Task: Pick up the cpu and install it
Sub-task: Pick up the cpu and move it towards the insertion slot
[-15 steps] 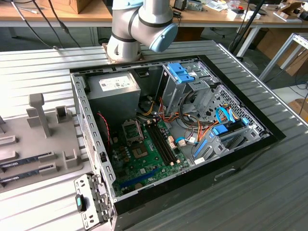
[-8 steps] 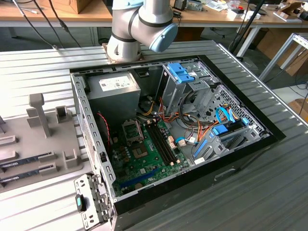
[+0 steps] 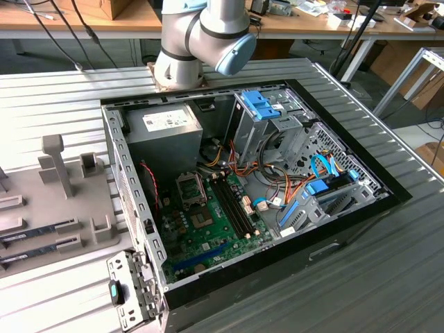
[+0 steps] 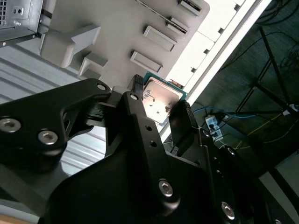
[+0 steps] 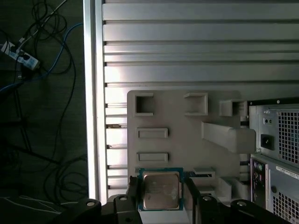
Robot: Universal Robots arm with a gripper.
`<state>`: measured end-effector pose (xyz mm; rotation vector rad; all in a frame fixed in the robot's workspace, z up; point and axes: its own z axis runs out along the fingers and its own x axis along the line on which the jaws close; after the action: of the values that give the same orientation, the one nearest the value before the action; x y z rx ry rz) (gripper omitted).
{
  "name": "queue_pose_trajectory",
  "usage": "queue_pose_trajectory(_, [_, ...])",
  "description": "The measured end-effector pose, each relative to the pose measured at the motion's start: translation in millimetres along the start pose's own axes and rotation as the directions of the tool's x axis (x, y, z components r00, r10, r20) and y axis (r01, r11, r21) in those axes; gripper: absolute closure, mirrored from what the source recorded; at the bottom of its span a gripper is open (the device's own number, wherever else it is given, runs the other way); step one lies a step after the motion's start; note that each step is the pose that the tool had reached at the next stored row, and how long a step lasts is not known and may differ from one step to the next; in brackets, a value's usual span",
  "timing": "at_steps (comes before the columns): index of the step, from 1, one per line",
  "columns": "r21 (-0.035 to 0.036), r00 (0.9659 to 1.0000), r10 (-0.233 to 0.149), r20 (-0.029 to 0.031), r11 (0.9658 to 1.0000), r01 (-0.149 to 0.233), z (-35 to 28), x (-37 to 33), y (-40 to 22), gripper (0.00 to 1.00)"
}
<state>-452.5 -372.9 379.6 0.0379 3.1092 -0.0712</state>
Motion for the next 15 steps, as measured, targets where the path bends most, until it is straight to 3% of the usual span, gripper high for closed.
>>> queue_pose_trajectory(7, [0.0000, 1.0000, 0.000, -0.0002, 1.0000, 0.000, -0.1, -1.4, 0.0, 0.53])
queue_pose_trajectory(15, [0.0000, 1.0000, 0.000, -0.0001, 1.0000, 0.000, 0.3, -11.4, 0.3, 0.53])
